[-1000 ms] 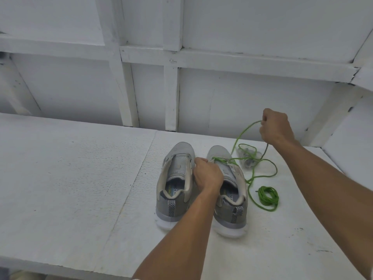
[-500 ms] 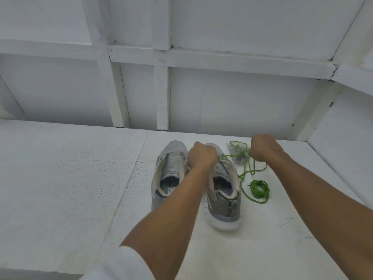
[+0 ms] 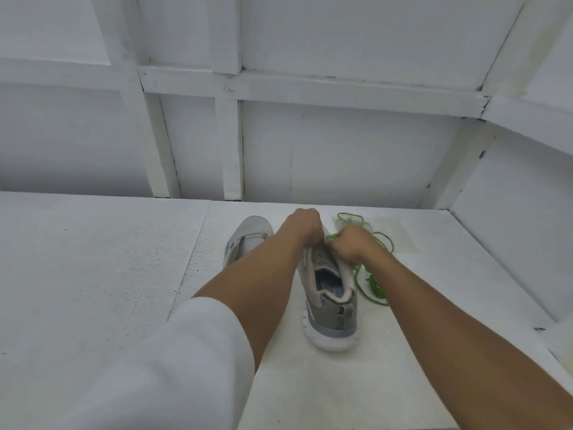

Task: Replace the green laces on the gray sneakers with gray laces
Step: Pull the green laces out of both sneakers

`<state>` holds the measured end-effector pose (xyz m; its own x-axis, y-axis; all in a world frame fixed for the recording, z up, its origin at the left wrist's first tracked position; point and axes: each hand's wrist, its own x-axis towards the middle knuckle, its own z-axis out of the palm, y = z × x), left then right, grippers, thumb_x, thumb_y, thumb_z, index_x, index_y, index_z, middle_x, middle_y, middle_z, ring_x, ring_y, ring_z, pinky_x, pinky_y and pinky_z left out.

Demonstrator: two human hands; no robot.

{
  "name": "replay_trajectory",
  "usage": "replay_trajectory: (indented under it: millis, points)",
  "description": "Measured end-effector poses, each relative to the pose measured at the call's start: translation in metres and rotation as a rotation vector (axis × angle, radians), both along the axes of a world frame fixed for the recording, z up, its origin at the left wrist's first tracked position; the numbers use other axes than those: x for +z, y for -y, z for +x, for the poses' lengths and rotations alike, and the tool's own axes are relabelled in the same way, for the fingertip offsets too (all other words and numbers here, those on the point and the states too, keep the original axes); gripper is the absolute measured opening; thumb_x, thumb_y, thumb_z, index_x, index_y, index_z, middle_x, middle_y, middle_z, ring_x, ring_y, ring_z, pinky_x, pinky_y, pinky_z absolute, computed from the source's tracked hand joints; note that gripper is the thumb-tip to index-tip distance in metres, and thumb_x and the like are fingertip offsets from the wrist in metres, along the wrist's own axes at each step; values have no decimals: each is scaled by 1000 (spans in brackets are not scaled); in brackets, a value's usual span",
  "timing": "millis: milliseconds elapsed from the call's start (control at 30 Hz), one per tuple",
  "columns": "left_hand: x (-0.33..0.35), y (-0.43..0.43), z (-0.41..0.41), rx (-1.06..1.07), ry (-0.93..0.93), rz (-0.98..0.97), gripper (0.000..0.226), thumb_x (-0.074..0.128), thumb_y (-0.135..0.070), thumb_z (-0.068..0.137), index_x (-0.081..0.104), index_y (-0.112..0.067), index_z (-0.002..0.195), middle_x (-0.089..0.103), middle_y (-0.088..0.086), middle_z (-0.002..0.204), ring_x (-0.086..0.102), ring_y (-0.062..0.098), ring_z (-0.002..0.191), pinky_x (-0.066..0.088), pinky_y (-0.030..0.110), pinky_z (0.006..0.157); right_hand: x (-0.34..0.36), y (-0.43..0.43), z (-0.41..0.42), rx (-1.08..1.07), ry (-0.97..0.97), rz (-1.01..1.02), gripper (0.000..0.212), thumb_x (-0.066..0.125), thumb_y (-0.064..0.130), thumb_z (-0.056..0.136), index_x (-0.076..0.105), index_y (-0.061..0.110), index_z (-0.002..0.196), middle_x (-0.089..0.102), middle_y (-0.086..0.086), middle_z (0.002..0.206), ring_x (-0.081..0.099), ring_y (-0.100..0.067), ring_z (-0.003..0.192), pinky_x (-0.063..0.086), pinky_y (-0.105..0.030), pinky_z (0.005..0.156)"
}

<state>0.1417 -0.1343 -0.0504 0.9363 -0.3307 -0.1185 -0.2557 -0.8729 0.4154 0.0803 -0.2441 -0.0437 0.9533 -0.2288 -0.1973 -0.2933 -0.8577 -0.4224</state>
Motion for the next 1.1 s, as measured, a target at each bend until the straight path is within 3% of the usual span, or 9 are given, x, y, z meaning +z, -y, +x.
replay_trajectory:
  millis: [100,267,467,567,633,700,800,900,1100]
  points:
    - [0,2,1,-35,1,72,20,59,-16,85,66,-9,103,64,9,105,61,29,99,43,30,69,-5,0,-2,-69,21,138,16,45,10,93,56,4,83,58,-15,88,54,-28,81,39,-26,64]
    - [-5,11,4,-53,25,143,18,66,-26,82,61,-14,94,62,8,104,61,29,100,42,32,69,-9,5,-13,-303,-11,591,23,39,1,93,48,8,73,50,-11,70,47,-20,60,37,-24,46]
    - [7,-2,9,-4,130,177,23,47,-5,90,59,0,109,59,16,116,59,31,107,44,32,74,-25,5,-10,-384,58,691,10,44,3,89,51,7,83,50,-16,82,48,-23,73,38,-29,58]
    - [14,-24,16,99,145,187,13,49,-5,89,60,-2,93,64,16,113,61,29,95,45,31,70,-33,7,-8,-366,83,649,16,45,5,89,50,11,75,50,-14,80,48,-21,70,39,-30,61]
    - [19,-30,19,113,135,181,13,50,-9,88,51,-6,76,65,14,110,55,27,84,44,31,68,-32,7,-9,-377,97,654,25,47,11,92,46,19,69,47,-1,73,44,-12,61,39,-26,56]
    - [24,-23,16,69,113,152,9,51,-14,90,54,-6,92,59,15,119,55,29,93,45,34,74,-34,6,-9,-381,103,655,26,46,10,93,44,18,68,44,-1,71,41,-13,59,37,-26,55]
    - [21,2,7,-73,86,204,40,52,-23,91,48,-8,129,45,15,132,46,35,120,42,42,95,-37,5,-9,-421,133,687,11,45,4,88,44,9,78,38,-13,73,36,-20,66,26,-32,55]
    - [11,13,-3,-129,114,393,39,50,-19,90,49,-8,128,46,15,132,39,35,125,35,43,102,-39,5,-9,-446,138,693,13,46,6,87,43,10,75,37,-10,67,36,-19,63,23,-31,53]
    - [12,7,-3,-141,209,433,36,47,-16,90,52,-8,124,51,12,129,42,31,123,33,42,100,-42,3,-8,-465,160,708,8,48,8,85,46,11,79,40,-11,70,38,-20,67,26,-31,55]
